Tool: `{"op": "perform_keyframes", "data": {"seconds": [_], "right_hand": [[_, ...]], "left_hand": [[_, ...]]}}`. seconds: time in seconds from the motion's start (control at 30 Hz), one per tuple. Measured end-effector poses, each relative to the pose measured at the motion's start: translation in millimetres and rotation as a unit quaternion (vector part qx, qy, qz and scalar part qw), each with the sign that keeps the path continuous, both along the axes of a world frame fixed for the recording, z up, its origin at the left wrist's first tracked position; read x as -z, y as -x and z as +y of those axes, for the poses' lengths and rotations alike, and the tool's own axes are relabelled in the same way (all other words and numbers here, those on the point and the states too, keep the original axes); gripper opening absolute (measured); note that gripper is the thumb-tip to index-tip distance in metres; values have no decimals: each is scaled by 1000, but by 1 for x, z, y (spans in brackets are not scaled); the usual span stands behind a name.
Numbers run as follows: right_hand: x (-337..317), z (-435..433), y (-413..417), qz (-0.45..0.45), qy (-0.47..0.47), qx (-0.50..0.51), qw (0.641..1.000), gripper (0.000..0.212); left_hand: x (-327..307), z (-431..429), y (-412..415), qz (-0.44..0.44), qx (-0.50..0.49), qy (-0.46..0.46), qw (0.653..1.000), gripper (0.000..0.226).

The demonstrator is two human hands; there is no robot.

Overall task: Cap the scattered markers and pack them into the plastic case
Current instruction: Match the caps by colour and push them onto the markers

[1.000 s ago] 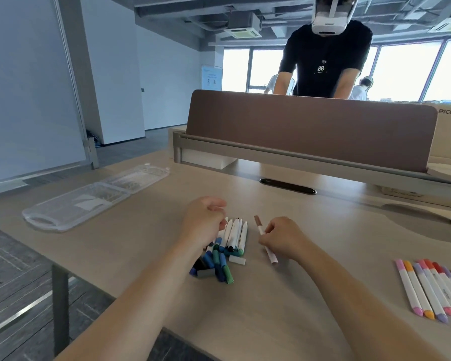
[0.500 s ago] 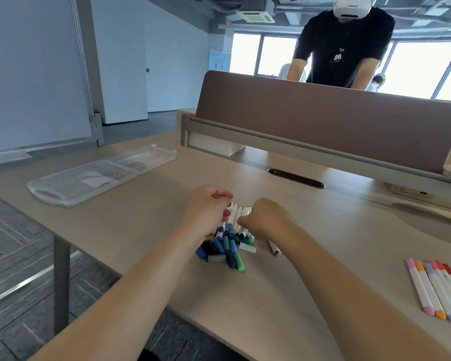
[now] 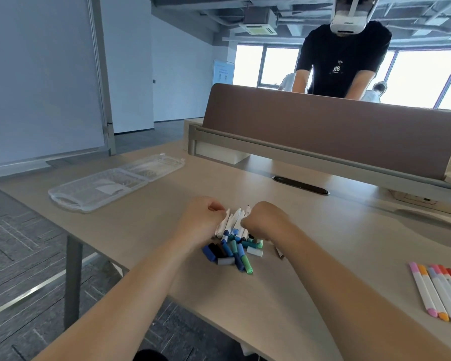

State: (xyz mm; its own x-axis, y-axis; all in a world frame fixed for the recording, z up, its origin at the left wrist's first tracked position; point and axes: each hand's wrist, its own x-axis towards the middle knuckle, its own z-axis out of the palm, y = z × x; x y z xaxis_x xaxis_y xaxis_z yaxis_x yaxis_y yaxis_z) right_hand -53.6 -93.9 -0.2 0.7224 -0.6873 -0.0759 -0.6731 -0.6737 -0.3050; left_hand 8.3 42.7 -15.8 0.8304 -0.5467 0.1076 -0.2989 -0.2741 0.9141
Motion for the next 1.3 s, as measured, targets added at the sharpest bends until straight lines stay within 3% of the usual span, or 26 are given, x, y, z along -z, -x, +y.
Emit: {"op": "perform_keyframes", "data": {"seconds": [0.2,0.33,0.47,0.63,0.87,0.9,0.97,1.1,1.2,1.3], "right_hand": [[-7,8,28,-77,-47,-34,995,32],[-1,12,40,-104,-66,-43,991,34],[3,16,51,-126,-76,-48,988,33],[8,17,55,-168,-105,-50,979,27],[6,23,58,-198,-145,-90,965,6],[6,25,59,-195,-144,-105,965,12],[7,25,58,-186,-117,-133,966,16],[8,25,57,-165,-55,-174,969,3],[8,26,59,-144,-21,-190,971,15],[8,25,60,-132,-24,-195,971,15]], "left_hand": [[-3,23,11,-72,36,-215,973,14],[5,25,17,-69,58,-272,958,24],[8,25,19,-98,53,-292,950,13],[6,28,22,-113,43,-243,963,6],[9,32,12,-11,-26,-87,996,17],[9,33,10,11,-28,-53,998,21],[9,32,8,65,-26,10,997,27],[11,29,3,158,-5,123,980,32],[15,25,-1,137,-15,130,982,20],[18,22,-4,137,-26,141,980,9]]}}
